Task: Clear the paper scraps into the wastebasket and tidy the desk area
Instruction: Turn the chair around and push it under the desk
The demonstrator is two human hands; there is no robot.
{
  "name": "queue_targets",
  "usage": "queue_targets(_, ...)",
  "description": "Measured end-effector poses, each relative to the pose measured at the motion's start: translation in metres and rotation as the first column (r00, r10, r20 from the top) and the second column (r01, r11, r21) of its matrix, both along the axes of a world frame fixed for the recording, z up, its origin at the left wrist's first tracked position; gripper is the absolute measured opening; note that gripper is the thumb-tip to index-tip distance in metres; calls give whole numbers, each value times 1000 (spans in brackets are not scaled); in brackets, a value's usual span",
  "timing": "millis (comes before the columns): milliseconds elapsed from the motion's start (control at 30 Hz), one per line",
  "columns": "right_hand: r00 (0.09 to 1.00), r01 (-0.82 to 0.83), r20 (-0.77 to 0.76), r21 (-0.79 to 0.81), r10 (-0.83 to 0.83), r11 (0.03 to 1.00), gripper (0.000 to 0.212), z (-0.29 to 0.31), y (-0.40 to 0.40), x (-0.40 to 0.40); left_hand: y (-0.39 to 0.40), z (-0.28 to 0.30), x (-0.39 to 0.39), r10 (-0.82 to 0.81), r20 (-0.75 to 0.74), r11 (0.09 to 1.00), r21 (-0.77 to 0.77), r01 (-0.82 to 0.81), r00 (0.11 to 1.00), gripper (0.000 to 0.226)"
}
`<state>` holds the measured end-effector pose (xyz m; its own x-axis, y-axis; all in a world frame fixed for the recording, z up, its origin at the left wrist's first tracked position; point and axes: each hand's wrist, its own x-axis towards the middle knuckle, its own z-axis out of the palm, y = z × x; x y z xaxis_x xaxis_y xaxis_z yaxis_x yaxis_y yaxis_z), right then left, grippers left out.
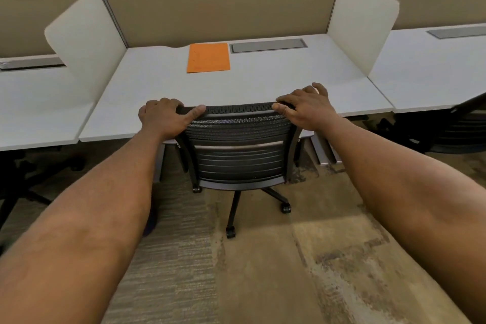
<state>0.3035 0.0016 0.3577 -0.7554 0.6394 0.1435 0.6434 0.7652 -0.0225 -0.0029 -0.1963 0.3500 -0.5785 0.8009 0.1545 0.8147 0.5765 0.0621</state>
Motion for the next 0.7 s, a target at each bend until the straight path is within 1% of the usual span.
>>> queue_targets(133,1000,-14,11,-7,14,1000,86,0,27,-16,21,4,-13,-32,12,999,-38,32,999,106)
queue_targets(333,1000,-13,15,-20,13,1000,89,0,56,-33,45,4,-22,-25,12,1000,-12,26,1000,107)
queue_targets(433,1000,3,23,-31,-2,1000,85,-2,67,-39,54,-1,-27,-11,56,1000,-22,12,998,107)
queue_targets(467,1000,12,25,-58,-11,998,83,-4,68,-40,55,-2,-27,-4,74,1000,-23,6,997,107)
queue_targets(567,999,47,13,-104,-46,993,72,-11,69,-41,55,-9,-20,0,74,1000,-22,1,997,107)
queue_targets(633,997,73,29,-107,-70,992,66,-11,62,-42,51,-14,-12,-3,69,999,-44,6,998,99)
queue_targets(700,994,95,61,-105,-88,990,61,-8,54,-40,47,-16,-4,2,122,998,-59,5,992,88)
